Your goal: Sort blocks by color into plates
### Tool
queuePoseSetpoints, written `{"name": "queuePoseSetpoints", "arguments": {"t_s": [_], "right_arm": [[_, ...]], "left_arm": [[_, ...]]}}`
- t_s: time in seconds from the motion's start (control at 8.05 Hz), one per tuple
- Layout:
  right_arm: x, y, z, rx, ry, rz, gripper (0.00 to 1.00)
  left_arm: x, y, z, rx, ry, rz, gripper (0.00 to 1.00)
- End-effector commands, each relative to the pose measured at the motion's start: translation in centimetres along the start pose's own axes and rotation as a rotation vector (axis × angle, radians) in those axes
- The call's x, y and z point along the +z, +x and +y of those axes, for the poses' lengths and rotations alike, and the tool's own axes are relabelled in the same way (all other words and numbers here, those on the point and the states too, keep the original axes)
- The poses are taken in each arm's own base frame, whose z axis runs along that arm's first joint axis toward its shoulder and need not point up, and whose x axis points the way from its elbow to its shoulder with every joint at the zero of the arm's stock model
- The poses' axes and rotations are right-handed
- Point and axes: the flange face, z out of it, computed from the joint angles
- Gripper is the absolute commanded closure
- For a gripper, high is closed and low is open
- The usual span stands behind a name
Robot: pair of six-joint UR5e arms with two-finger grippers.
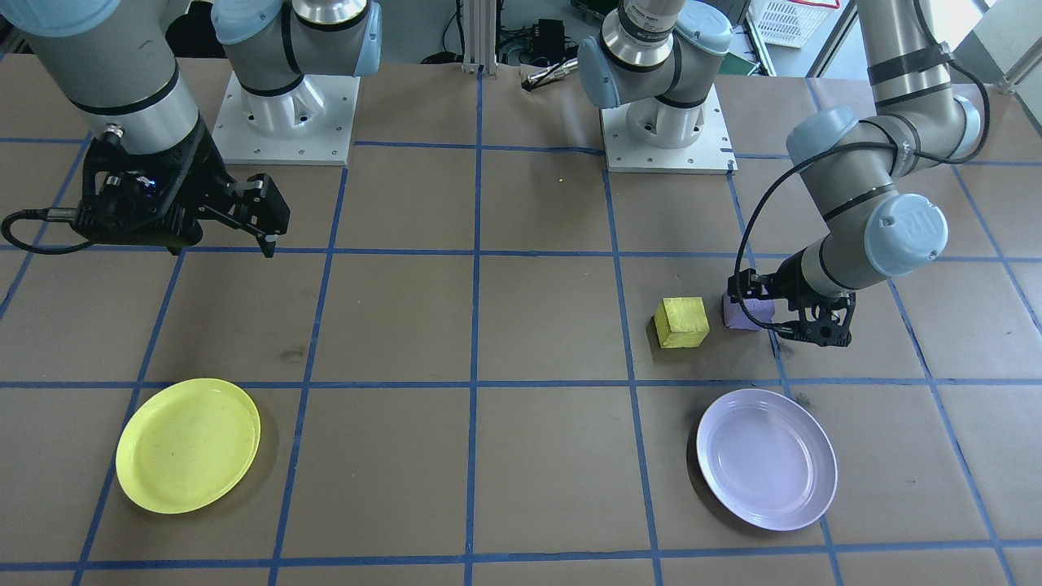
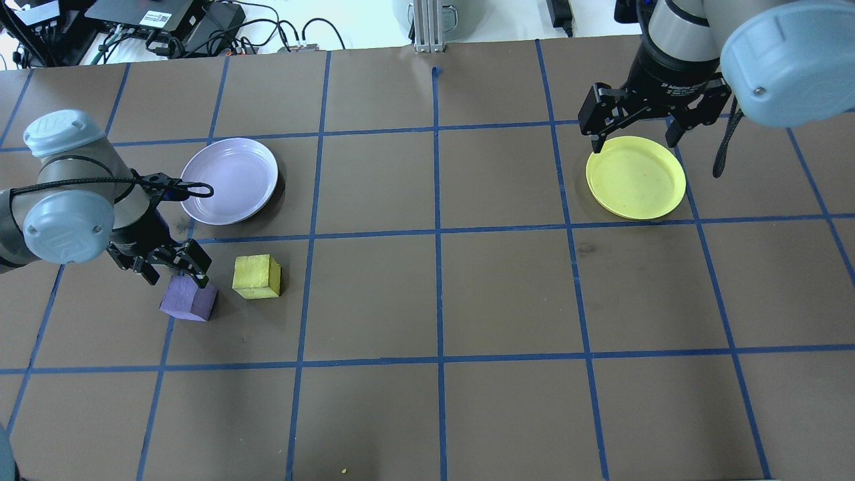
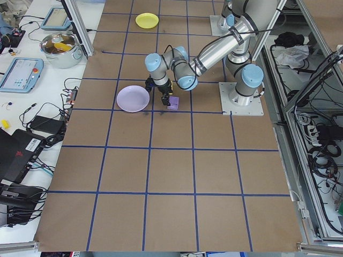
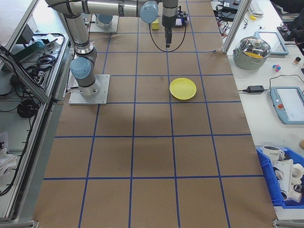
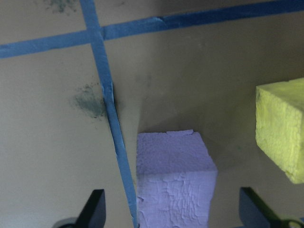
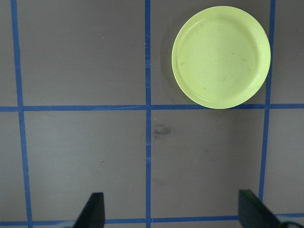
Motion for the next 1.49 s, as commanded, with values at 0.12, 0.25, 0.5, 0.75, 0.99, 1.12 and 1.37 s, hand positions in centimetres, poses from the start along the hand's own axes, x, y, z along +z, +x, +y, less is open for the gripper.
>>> {"name": "queuePoseSetpoints", "arguments": {"t_s": [0.12,0.25,0.5,0.75,0.99,1.12,1.37], "right_arm": [[0.0,0.0,0.0,-0.001,0.002,-0.001,0.0],[0.0,0.0,0.0,-0.001,0.002,-0.001,0.0],[0.1,0.0,0.0,0.0,-0.001,0.0,0.0],[-0.1,0.0,0.0,0.0,0.003,-0.003,0.0],[0.0,0.0,0.0,0.0,0.0,-0.002,0.0],[0.0,0.0,-0.1,0.0,0.002,-0.003,0.0],[0.1,0.0,0.0,0.001,-0.001,-0.002,0.0]], "left_arm": [[2.3,0.4,0.4,0.008,-0.048,0.02,0.0],[2.4,0.4,0.4,0.008,-0.05,0.019,0.0],[2.2,0.4,0.4,0.012,-0.043,0.021,0.19],[1.9,0.2,0.3,0.12,-0.045,0.012,0.85],[2.0,0.2,0.3,0.122,-0.046,0.013,0.87],[1.9,0.4,0.6,0.123,-0.065,0.025,0.87],[0.7,0.7,1.5,0.129,-0.117,0.057,0.87]]}}
